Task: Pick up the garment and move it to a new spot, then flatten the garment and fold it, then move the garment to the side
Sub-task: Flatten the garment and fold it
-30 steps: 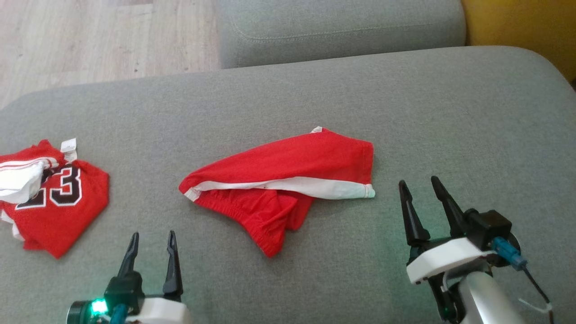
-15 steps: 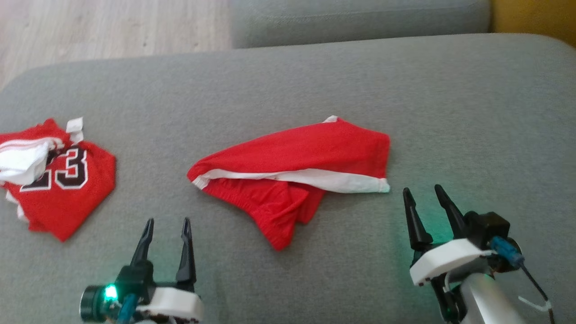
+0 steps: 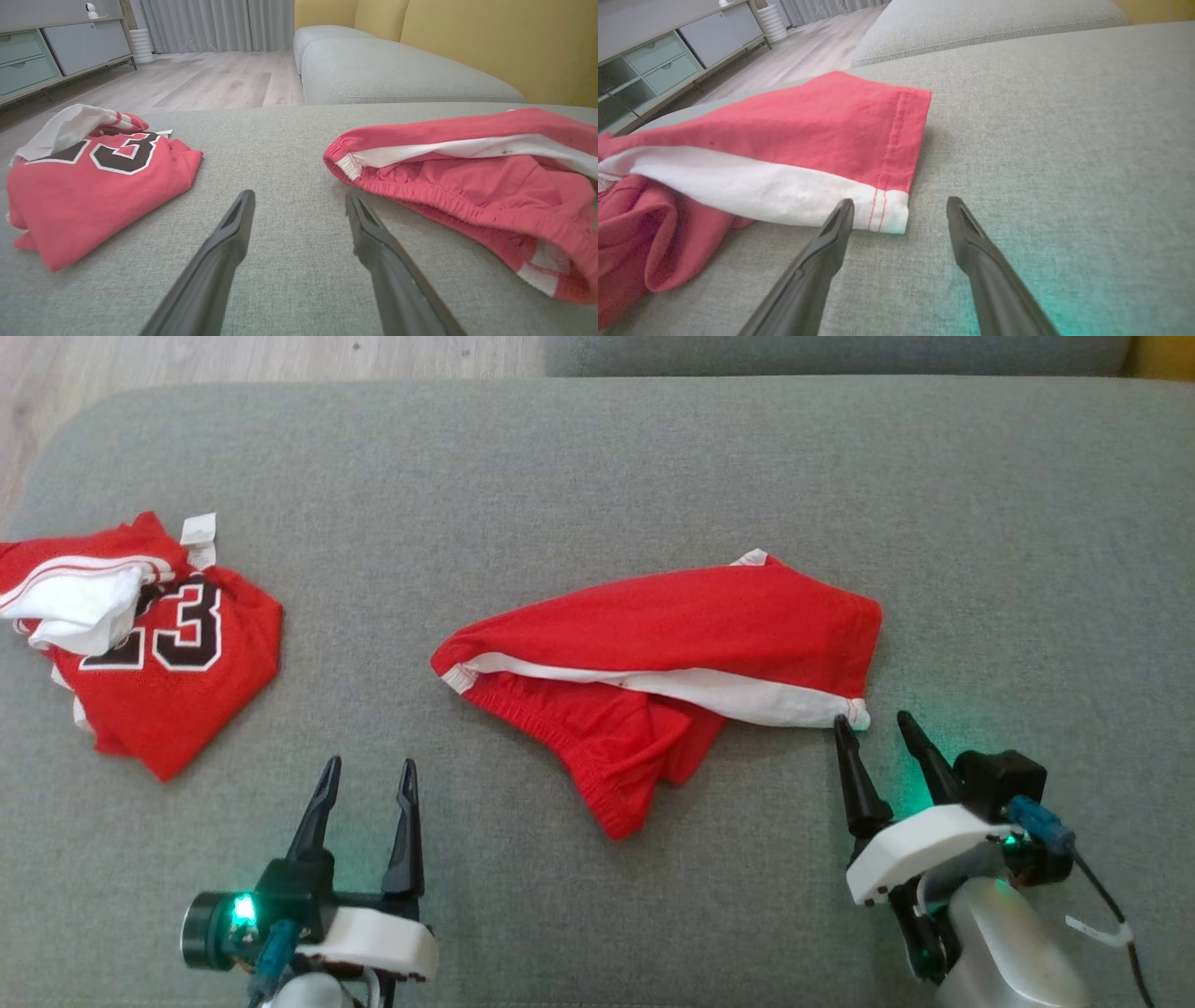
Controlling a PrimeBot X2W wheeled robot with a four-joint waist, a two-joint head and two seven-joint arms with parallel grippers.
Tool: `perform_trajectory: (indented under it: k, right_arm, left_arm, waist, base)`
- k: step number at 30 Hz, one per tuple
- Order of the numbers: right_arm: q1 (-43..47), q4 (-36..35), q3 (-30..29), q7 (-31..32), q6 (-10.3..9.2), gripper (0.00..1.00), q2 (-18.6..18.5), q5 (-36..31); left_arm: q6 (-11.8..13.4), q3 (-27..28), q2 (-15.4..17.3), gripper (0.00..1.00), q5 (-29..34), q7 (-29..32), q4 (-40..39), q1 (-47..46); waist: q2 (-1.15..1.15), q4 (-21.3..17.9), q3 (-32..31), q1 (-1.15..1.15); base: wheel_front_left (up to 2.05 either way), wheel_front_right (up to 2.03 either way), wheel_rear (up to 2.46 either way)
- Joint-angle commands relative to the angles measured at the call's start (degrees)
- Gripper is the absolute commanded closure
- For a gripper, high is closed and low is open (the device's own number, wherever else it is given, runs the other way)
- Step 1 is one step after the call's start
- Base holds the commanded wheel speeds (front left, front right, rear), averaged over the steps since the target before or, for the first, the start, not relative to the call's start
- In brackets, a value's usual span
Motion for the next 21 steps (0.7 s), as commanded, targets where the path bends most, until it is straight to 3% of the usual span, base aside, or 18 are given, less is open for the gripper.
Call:
perform_trajectory:
  k: [1,4,5,6,8,12,14,21]
  right_arm:
    - [-1.81,-0.99,1.35,-0.63,0.24,0.0,0.0,0.5]
    - [-1.99,0.03,1.69,-0.63,0.24,0.0,0.0,0.55]
    - [-2.07,0.29,1.67,-0.63,0.24,0.06,0.0,0.52]
    - [-2.18,0.47,1.63,-0.63,0.24,0.23,0.0,0.42]
    - [-2.36,0.68,1.5,-0.63,0.24,0.31,0.0,0.32]
    - [-2.58,0.42,0.89,-0.63,0.24,0.2,0.0,-0.11]
    - [-2.68,0.37,0.66,-0.63,0.24,0.08,0.0,-0.27]
    - [-3.33,0.15,0.91,-0.63,0.24,0.09,0.0,-0.4]
  left_arm:
    - [-0.09,1.86,0.06,0.0,0.14,-0.31,-1.82,-2.11]
    - [-0.74,1.61,0.05,0.0,-0.98,-0.31,-2.19,-2.53]
    - [-0.88,1.53,0.05,0.0,-1.24,-0.31,-2.36,-2.72]
    - [-0.99,1.46,0.05,0.0,-1.52,-0.31,-2.5,-2.91]
    - [-1.1,1.23,0.05,0.0,-1.84,-0.31,-2.58,-3.17]
    - [-1.14,0.83,0.05,0.0,-2.08,-0.31,-2.65,-3.26]
    - [-1.08,0.78,0.05,0.0,-2.12,-0.31,-2.62,-3.26]
    - [-1.01,0.61,0.04,0.0,-1.87,-0.31,-2.79,-3.57]
  waist:
    - [0.0,0.1,0.13,-0.01]
    - [0.0,0.28,0.51,-0.01]
    - [0.0,0.34,0.7,-0.01]
    - [0.0,0.39,0.84,-0.01]
    - [0.0,0.45,1.03,-0.01]
    - [0.0,0.5,1.3,-0.01]
    - [0.0,0.62,1.3,-0.01]
    - [0.0,1.36,1.85,-0.01]
  base:
    - [0.0,0.0,0.0]
    - [0.0,0.0,0.0]
    - [0.0,0.0,0.0]
    - [0.0,0.0,0.0]
    - [0.0,0.0,0.0]
    - [0.0,0.0,0.0]
    - [0.0,0.0,0.0]
    - [0.0,0.0,0.0]
